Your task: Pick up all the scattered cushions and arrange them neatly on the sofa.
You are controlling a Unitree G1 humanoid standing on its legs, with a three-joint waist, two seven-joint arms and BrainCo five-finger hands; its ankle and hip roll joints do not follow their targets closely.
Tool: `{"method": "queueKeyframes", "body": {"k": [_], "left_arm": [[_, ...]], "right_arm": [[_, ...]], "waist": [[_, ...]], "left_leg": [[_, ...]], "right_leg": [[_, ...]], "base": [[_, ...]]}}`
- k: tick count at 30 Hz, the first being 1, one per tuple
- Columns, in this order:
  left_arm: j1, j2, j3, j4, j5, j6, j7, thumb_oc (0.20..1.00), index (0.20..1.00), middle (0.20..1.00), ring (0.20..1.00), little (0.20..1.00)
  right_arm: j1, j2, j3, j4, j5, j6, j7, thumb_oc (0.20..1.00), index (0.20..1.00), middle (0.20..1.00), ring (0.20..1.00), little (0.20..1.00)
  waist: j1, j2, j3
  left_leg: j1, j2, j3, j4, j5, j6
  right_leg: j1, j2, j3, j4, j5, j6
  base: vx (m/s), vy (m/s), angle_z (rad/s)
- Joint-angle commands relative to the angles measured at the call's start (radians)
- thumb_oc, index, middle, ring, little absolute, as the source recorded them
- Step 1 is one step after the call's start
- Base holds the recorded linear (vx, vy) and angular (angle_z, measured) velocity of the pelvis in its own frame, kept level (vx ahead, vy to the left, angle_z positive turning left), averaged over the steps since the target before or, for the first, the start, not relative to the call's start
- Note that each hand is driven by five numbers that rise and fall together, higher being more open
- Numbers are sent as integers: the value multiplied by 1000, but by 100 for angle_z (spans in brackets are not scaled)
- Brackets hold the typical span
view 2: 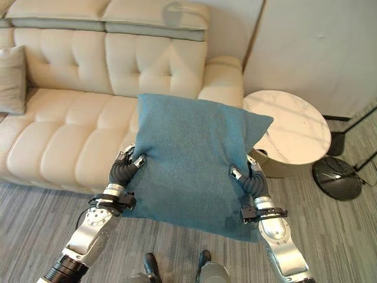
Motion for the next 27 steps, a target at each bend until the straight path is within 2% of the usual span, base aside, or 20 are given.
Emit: {"method": "queueKeyframes", "body": {"k": [1,7,8,9,10,11,12,16,17,18,19,20,22,23,24,25,26,27], "left_arm": [[-59,-12,-62,-135,2,-79,-95,200,200,200,200,200],[-59,7,-48,-137,4,-79,-90,200,200,200,200,200],[-65,9,-50,-135,5,-80,-87,200,200,200,200,200],[-66,10,-50,-135,5,-80,-87,200,200,200,200,200],[-67,10,-48,-134,4,-82,-85,200,200,200,200,200],[-71,17,-52,-128,17,-82,-81,200,200,200,200,200],[-69,17,-54,-124,19,-82,-83,200,200,200,200,200],[-50,24,-44,-130,15,-89,-92,200,200,200,200,200],[-50,20,-40,-125,15,-91,-93,200,200,200,200,200],[-49,18,-40,-125,15,-91,-93,200,200,200,200,200],[-48,13,-37,-118,16,-92,-91,200,200,200,200,200],[-43,3,-30,-107,19,-95,-94,200,200,200,200,200],[-39,-3,-27,-104,20,-98,-96,200,200,200,200,200],[-28,-13,-32,-104,24,-101,-107,200,200,200,200,200],[-28,-12,-32,-104,24,-101,-107,200,200,200,200,200],[-12,-22,-35,-106,25,-102,-113,200,200,200,200,200],[-12,-22,-35,-106,26,-102,-113,200,200,200,200,200],[-6,-28,-41,-104,27,-98,-115,200,200,200,200,200]], "right_arm": [[-128,35,123,-140,44,-130,93,200,200,200,200,200],[-153,65,159,-144,83,-129,112,200,200,200,200,200],[-154,73,165,-149,89,-131,119,200,200,200,200,200],[-154,73,164,-149,89,-131,119,200,200,200,200,200],[-155,75,165,-157,88,-134,121,200,200,200,200,200],[-163,81,183,-160,84,-135,123,200,200,200,200,200],[-168,80,188,-160,84,-137,123,200,200,200,200,200],[-188,71,197,-163,100,-138,135,200,200,200,200,200],[-197,67,198,-161,116,-138,141,200,200,200,200,200],[-197,66,198,-160,117,-138,142,200,200,200,200,200],[-199,62,199,-158,125,-140,146,200,200,200,200,200],[-198,59,197,-152,134,-140,152,200,200,200,200,200],[-193,53,196,-151,139,-141,157,200,200,200,200,200],[-159,43,182,-153,144,-141,167,200,200,200,200,200],[-158,43,182,-154,144,-141,167,200,200,200,200,200],[-126,32,164,-159,149,-146,170,200,200,200,200,200],[-126,32,164,-160,149,-146,170,200,200,200,200,200],[-117,27,157,-155,150,-144,172,200,200,200,200,200]], "waist": [[5,-59,-68],[29,-67,-60],[32,-62,-49],[32,-63,-52],[31,-59,-42],[24,-45,-9],[20,-40,-1],[8,-30,13],[-2,-35,15],[-4,-31,20],[-11,-34,19],[-21,-36,6],[-33,-39,2],[-56,-34,-17],[-57,-37,-19],[-70,-21,-43],[-71,-23,-45],[-75,-17,-51]], "left_leg": [[17,22,13,36,-105,-35],[4,-24,1,53,-143,6],[11,-44,-12,51,-151,24],[7,-44,-11,49,-147,24],[16,-56,-19,44,-151,34],[55,-71,-37,37,-171,54],[76,-77,-43,32,-177,56],[133,-93,-49,9,-204,56],[160,-109,-60,9,-224,55],[167,-105,-64,12,-231,54],[183,-113,-70,13,-245,51],[219,-123,-83,10,-272,39],[225,-129,-86,13,-267,33],[258,-127,-108,21,-278,18],[254,-130,-110,20,-275,19],[273,-117,-138,61,-245,-13],[270,-120,-139,60,-241,-13],[252,-109,-144,139,-197,-44]], "right_leg": [[80,35,57,-136,-14,33],[49,-15,83,-49,-20,61],[10,-40,92,48,0,70],[5,-40,93,48,3,69],[-19,-51,105,114,22,73],[-101,-43,133,284,39,63],[-135,-24,134,311,33,56],[-208,17,90,249,23,47],[-250,31,65,180,39,54],[-241,34,60,181,34,55],[-250,38,38,129,46,58],[-265,48,4,50,51,77],[-254,52,-27,1,75,71],[-248,70,1,-19,80,66],[-249,67,0,-23,83,66],[-205,96,52,-38,90,44],[-206,93,51,-41,94,44],[-185,100,58,-43,97,31]], "base": [[86,188,12],[92,231,-1],[51,168,-5],[87,263,-5],[136,311,9],[204,375,10],[163,276,19],[223,100,13],[282,86,0],[289,51,9],[395,21,26],[337,8,39],[372,-42,35],[422,-61,23],[599,-88,58],[285,-46,65],[425,-79,73],[214,-64,49]]}}
